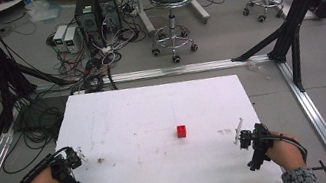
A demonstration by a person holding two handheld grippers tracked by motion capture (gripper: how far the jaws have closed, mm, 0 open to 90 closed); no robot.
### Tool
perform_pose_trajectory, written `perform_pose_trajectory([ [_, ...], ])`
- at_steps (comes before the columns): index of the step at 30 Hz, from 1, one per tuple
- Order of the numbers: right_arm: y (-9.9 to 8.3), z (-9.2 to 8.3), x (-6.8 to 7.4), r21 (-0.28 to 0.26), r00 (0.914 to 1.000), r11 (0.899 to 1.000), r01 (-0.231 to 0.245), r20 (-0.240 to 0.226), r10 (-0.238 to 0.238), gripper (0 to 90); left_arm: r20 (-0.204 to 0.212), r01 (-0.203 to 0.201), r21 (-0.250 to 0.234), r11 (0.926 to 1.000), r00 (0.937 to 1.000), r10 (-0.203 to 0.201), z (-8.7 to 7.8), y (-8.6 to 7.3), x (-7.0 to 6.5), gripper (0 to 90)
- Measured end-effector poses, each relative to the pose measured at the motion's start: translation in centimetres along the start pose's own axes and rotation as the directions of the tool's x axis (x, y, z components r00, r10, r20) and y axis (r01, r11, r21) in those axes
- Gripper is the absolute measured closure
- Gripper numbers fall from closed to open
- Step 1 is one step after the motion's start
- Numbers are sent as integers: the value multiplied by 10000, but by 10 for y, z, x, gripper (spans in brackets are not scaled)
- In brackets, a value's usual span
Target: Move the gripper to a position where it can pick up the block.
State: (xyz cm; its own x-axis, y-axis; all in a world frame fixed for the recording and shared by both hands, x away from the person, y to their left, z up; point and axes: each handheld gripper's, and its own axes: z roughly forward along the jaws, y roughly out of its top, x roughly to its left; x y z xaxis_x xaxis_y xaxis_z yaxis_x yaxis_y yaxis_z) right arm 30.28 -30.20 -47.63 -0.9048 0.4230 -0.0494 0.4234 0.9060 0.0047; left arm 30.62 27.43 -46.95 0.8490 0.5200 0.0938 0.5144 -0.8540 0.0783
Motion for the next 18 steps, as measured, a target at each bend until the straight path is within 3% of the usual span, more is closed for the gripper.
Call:
perform_pose_trajectory([
  [18, -1, -4, -4, -13, 9999, 10000, -39, 167, 40, 10, 46, -44, -45, 10000, 10000, 44, 1, 2, 0, 217],
])
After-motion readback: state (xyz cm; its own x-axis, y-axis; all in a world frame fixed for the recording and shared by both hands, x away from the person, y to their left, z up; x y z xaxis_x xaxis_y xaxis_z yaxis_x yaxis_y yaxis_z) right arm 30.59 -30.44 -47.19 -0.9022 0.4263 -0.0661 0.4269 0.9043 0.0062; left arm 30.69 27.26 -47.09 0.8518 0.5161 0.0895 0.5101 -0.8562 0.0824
